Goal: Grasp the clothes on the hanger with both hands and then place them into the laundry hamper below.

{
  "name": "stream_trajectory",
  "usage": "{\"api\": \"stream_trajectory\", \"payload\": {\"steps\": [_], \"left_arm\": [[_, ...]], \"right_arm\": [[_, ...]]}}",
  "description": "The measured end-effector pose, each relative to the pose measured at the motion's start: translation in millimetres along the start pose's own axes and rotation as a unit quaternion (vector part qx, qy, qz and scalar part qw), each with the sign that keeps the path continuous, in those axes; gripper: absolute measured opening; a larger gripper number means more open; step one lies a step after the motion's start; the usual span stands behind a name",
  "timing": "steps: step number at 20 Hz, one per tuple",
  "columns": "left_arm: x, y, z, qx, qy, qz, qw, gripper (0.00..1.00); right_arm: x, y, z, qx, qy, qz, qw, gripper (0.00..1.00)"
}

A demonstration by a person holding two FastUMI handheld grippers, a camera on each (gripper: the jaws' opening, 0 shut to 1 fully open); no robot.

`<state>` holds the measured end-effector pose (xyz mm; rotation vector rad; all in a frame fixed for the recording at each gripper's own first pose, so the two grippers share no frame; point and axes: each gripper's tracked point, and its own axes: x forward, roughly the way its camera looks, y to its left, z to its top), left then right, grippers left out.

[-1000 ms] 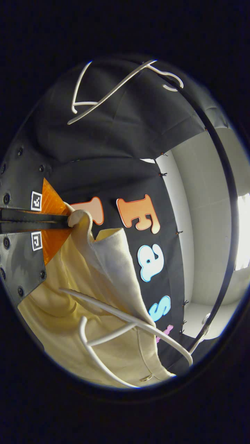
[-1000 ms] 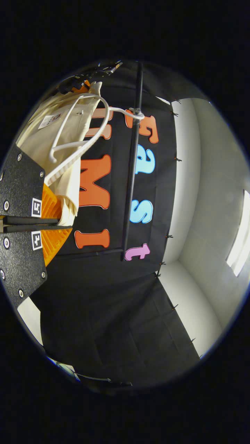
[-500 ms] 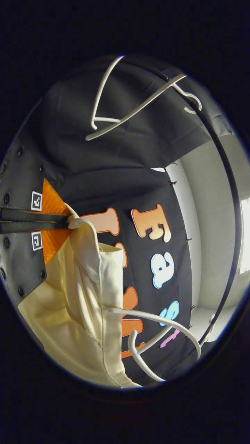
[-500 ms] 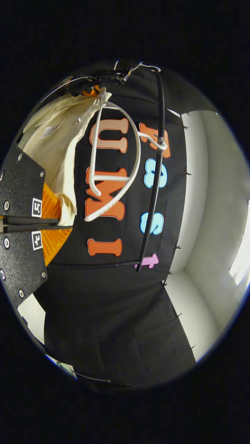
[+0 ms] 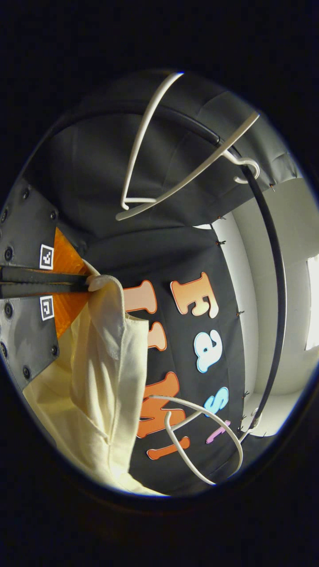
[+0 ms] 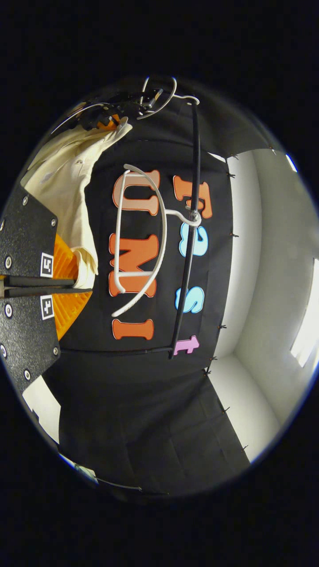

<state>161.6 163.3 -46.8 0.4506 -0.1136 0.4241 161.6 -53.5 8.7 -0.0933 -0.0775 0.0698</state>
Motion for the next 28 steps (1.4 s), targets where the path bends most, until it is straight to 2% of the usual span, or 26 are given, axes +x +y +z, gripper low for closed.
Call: {"api": "stream_trajectory", "payload": {"steps": [4,7,12,16,17,21,26,28], "left_arm": [[-27,-26,4,-0.029,0.017,-0.064,0.997,0.08],[-48,-54,2,-0.059,0.034,-0.113,0.991,0.07],[-84,-84,-14,-0.117,0.088,-0.174,0.974,0.08],[-108,-110,-46,-0.161,0.152,-0.209,0.952,0.07],[-113,-116,-54,-0.171,0.168,-0.213,0.947,0.05],[-129,-126,-82,-0.175,0.213,-0.222,0.935,0.08],[-155,-136,-123,-0.156,0.261,-0.233,0.924,0.08],[-169,-140,-144,-0.155,0.301,-0.229,0.913,0.09]], "right_arm": [[1,46,-15,0.001,0.017,0.048,0.999,0.0],[-2,85,-30,0.006,0.03,0.09,0.996,0.01],[-5,134,-54,0.004,0.048,0.146,0.988,0.02],[-7,159,-75,0.015,0.077,0.17,0.982,0.02],[-5,163,-84,0.021,0.088,0.173,0.981,0.02],[6,175,-127,0.034,0.139,0.163,0.976,0.02],[-7,178,-188,0.037,0.202,0.164,0.965,0.03],[-17,181,-213,0.031,0.23,0.165,0.959,0.04]]}}
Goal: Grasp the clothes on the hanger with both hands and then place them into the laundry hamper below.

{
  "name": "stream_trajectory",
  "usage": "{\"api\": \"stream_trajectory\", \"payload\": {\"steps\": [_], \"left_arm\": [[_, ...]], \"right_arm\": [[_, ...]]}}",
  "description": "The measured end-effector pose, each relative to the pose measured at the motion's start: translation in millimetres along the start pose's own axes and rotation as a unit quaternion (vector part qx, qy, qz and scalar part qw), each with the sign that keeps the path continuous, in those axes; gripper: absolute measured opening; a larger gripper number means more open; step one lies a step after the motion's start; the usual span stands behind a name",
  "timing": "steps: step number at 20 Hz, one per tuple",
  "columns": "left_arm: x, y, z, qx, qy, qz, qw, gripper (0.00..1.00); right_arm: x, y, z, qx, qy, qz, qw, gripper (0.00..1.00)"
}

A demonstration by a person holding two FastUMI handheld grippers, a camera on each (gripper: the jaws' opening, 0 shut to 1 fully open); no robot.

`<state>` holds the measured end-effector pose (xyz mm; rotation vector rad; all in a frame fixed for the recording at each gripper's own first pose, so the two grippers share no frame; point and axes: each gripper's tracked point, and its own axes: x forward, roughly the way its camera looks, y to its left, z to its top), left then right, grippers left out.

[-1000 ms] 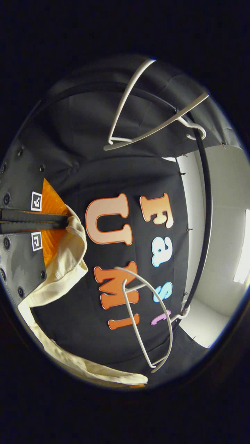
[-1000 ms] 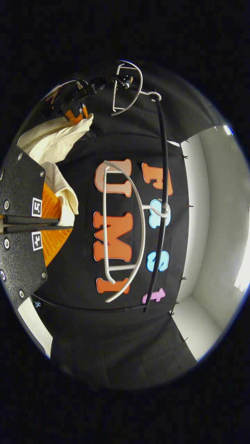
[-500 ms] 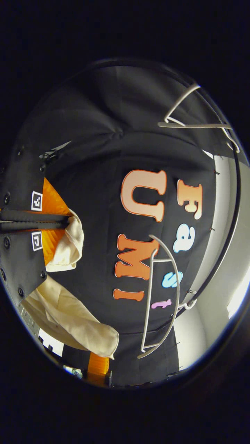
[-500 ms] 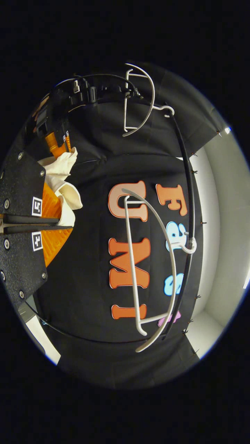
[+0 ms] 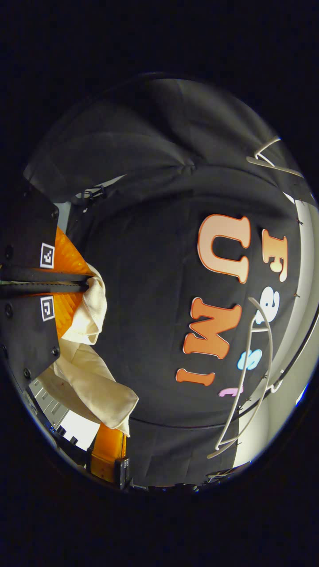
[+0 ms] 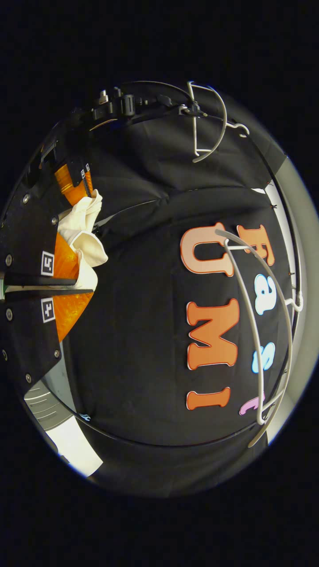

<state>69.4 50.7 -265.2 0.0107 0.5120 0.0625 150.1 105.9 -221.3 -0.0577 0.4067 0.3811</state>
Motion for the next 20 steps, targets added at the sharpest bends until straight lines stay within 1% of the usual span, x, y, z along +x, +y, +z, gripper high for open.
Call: {"api": "stream_trajectory", "payload": {"steps": [4,7,8,10,11,13,14,15,16,17,18,19,20], "left_arm": [[6,12,-35,-0.027,0.05,0.01,0.998,0.1],[7,14,-61,-0.021,0.084,0.012,0.996,0.11],[6,15,-73,-0.017,0.096,0.011,0.995,0.1],[2,23,-98,-0.013,0.131,0.015,0.991,0.13],[-1,25,-108,-0.015,0.146,0.016,0.989,0.2],[-7,29,-119,-0.019,0.163,0.02,0.986,0.21],[-5,30,-122,-0.022,0.171,0.019,0.985,0.21],[-7,34,-126,-0.021,0.179,0.025,0.983,0.24],[-5,39,-131,-0.022,0.185,0.027,0.982,0.43],[-7,40,-136,-0.025,0.193,0.025,0.981,0.39],[-8,40,-143,-0.028,0.201,0.022,0.979,0.43],[-11,40,-148,-0.031,0.212,0.018,0.977,0.55],[-15,41,-154,-0.03,0.218,0.018,0.975,0.66]], "right_arm": [[12,1,-51,0.011,0.053,-0.002,0.999,0.05],[21,-4,-84,0.03,0.092,-0.017,0.995,0.05],[22,-5,-97,0.034,0.108,-0.02,0.993,0.08],[24,-2,-129,0.041,0.149,-0.022,0.988,0.1],[22,-3,-146,0.046,0.168,-0.028,0.984,0.11],[16,-2,-175,0.058,0.196,-0.038,0.978,0.19],[13,1,-187,0.064,0.208,-0.039,0.975,0.28],[10,2,-192,0.07,0.21,-0.038,0.974,0.33],[8,3,-194,0.074,0.209,-0.038,0.974,0.39],[6,5,-195,0.075,0.21,-0.039,0.974,0.43],[5,4,-196,0.075,0.212,-0.042,0.974,0.42],[6,4,-197,0.077,0.211,-0.042,0.974,0.53],[5,5,-201,0.079,0.218,-0.045,0.972,0.59]]}}
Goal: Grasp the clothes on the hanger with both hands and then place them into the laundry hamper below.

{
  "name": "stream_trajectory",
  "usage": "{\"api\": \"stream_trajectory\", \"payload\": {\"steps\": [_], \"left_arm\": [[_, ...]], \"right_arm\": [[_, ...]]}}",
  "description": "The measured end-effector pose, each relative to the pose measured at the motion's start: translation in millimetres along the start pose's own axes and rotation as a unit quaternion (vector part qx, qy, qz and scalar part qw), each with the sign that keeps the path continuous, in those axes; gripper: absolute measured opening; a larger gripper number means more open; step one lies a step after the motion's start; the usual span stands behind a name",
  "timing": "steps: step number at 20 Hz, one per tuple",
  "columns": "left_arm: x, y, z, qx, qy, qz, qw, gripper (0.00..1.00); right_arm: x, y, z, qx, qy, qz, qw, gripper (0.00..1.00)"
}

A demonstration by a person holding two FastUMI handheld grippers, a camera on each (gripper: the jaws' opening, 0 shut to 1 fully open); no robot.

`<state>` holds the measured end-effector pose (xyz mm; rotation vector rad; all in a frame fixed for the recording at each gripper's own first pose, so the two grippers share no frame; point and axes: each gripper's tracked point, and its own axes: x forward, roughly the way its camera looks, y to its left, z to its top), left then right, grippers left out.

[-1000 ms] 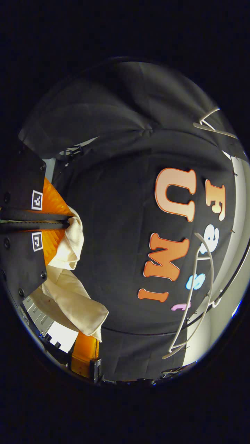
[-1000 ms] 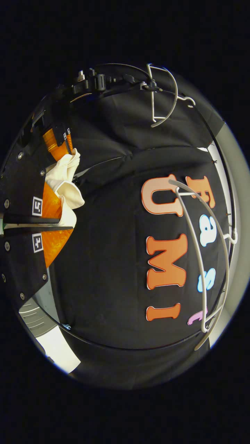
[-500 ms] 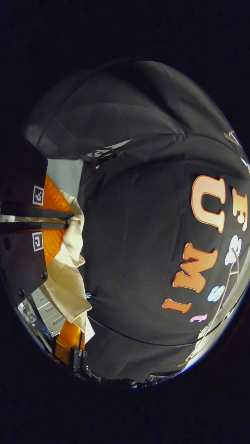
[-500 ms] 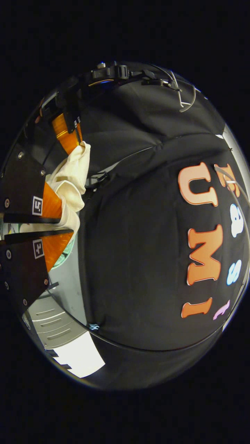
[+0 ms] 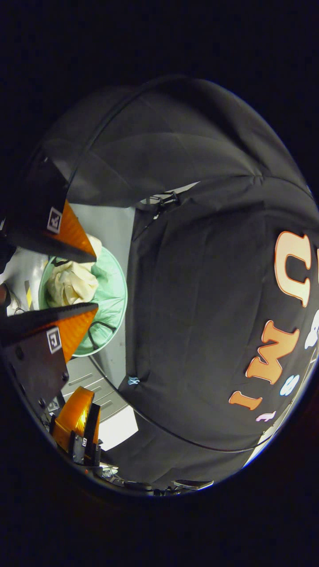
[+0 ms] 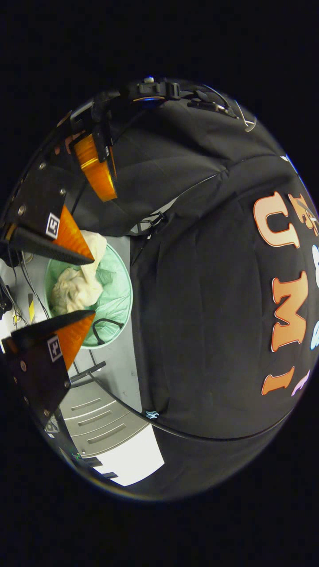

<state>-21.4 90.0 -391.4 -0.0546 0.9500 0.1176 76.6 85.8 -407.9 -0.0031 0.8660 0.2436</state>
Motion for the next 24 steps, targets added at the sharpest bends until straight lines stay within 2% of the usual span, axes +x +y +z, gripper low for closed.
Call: {"api": "stream_trajectory", "payload": {"steps": [1,2,4,5,7,10,12,16,20,21,23,24], "left_arm": [[-1,4,-4,0.0,0.004,0.005,1.0,0.78],[0,6,-9,0.0,0.01,0.009,1.0,0.75],[-2,10,-19,-0.001,0.018,0.01,1.0,0.86],[-5,12,-22,-0.002,0.02,0.014,1.0,0.96],[-9,17,-31,-0.002,0.023,0.02,1.0,1.0],[-23,23,-32,-0.003,0.008,0.022,1.0,0.95],[-33,26,-35,-0.007,0.003,0.021,1.0,1.0],[-63,33,-24,-0.003,-0.027,0.027,0.999,0.95],[-106,38,0,0.005,-0.084,0.031,0.996,1.0],[-117,41,6,0.01,-0.103,0.036,0.994,0.95],[-142,39,26,0.017,-0.143,0.043,0.989,1.0],[-155,35,37,0.017,-0.16,0.043,0.986,0.98]], "right_arm": [[0,2,-7,0.004,0.006,0.001,1.0,0.72],[0,2,-11,0.007,0.012,0.001,1.0,0.8],[-3,-1,-20,0.01,0.019,-0.008,1.0,0.84],[-4,-3,-24,0.014,0.02,-0.013,1.0,0.86],[-8,-4,-34,0.024,0.028,-0.017,0.999,0.91],[-16,-7,-42,0.029,0.029,-0.024,0.999,0.94],[-27,-7,-46,0.028,0.023,-0.026,0.999,0.95],[-58,-9,-35,0.019,-0.005,-0.03,0.999,0.95],[-109,-16,-6,0.002,-0.064,-0.046,0.997,0.95],[-126,-19,2,-0.001,-0.082,-0.05,0.995,0.95],[-159,-26,22,-0.011,-0.121,-0.062,0.991,0.95],[-176,-32,32,-0.016,-0.138,-0.073,0.988,0.95]]}}
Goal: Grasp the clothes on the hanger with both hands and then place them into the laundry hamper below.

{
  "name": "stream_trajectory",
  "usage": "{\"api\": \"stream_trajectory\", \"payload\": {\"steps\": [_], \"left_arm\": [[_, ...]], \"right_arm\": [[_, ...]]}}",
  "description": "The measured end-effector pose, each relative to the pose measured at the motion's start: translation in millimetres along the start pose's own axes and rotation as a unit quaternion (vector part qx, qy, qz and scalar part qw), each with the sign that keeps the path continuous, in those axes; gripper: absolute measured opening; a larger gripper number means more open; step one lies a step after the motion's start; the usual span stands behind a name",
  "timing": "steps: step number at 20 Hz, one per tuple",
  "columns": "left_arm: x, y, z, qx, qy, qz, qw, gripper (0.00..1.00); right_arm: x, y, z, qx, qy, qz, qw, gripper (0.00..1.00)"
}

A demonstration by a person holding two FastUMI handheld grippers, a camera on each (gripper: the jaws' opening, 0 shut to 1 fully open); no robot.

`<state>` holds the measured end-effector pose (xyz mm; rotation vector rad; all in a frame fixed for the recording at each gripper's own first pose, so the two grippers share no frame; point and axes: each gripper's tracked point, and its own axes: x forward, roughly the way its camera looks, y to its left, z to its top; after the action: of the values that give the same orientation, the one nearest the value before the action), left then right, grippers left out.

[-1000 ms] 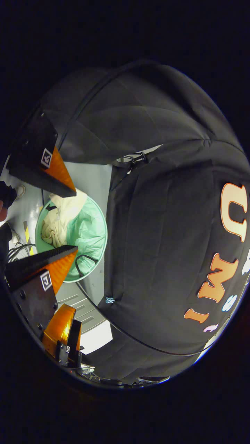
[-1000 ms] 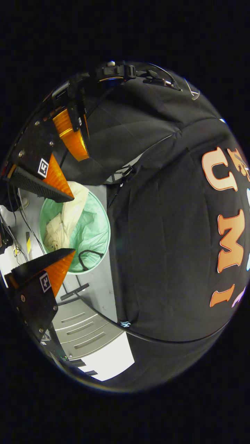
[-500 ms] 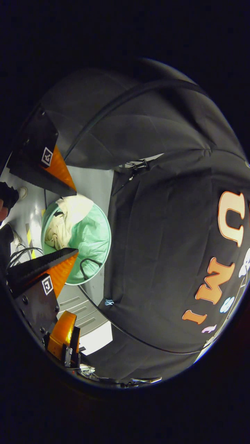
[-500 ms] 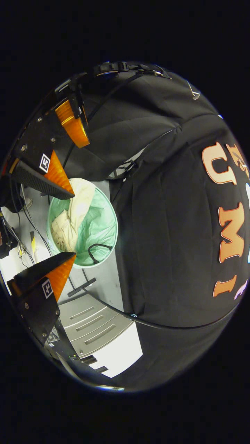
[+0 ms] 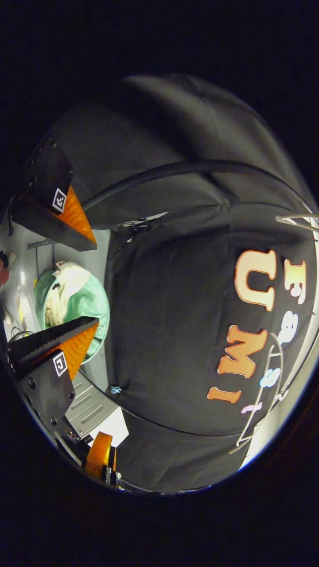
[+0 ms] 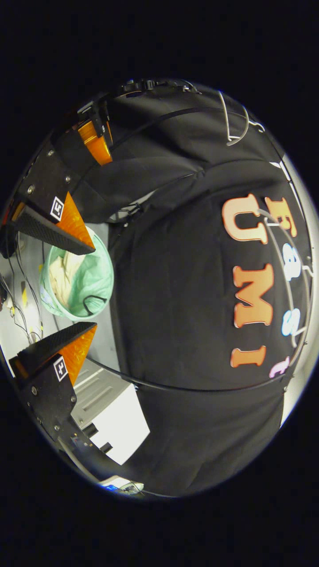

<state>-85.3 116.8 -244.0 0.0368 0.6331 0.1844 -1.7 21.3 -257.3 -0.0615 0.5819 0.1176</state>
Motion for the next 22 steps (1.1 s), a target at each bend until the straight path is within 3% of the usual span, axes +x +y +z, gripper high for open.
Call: {"api": "stream_trajectory", "payload": {"steps": [6,12,22], "left_arm": [[-34,0,95,-0.008,-0.098,-0.015,0.995,0.97],[-72,-20,192,-0.011,-0.207,-0.048,0.977,0.95],[-106,-60,261,-0.017,-0.269,-0.07,0.96,0.97]], "right_arm": [[-73,-47,89,0.008,-0.099,-0.045,0.994,0.94],[-124,-106,166,0.013,-0.182,-0.095,0.979,0.95],[-180,-102,228,0.027,-0.266,-0.092,0.959,0.94]]}}
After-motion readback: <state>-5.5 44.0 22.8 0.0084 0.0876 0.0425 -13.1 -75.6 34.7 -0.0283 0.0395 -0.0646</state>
